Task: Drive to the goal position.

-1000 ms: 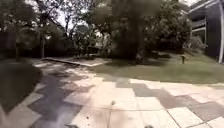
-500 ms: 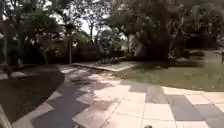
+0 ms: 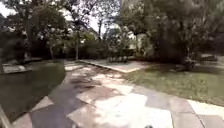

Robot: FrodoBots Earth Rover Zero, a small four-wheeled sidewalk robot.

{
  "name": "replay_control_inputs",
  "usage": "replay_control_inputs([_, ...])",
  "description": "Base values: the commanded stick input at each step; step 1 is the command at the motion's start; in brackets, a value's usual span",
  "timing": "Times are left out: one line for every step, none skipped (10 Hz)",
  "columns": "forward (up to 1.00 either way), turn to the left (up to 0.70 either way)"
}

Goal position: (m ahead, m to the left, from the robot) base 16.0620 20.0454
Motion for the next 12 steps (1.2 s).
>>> replay_control_inputs([1.0,0.0])
replay_control_inputs([1.0,0.04])
replay_control_inputs([1.0,0.25])
replay_control_inputs([1.0,0.38])
replay_control_inputs([1.0,0.4])
replay_control_inputs([1.0,0.4])
replay_control_inputs([1.0,0.4])
replay_control_inputs([1.0,0.4])
replay_control_inputs([1.0,0.4])
replay_control_inputs([1.0,0.39])
replay_control_inputs([1.0,0.32])
replay_control_inputs([1.0,0.02])
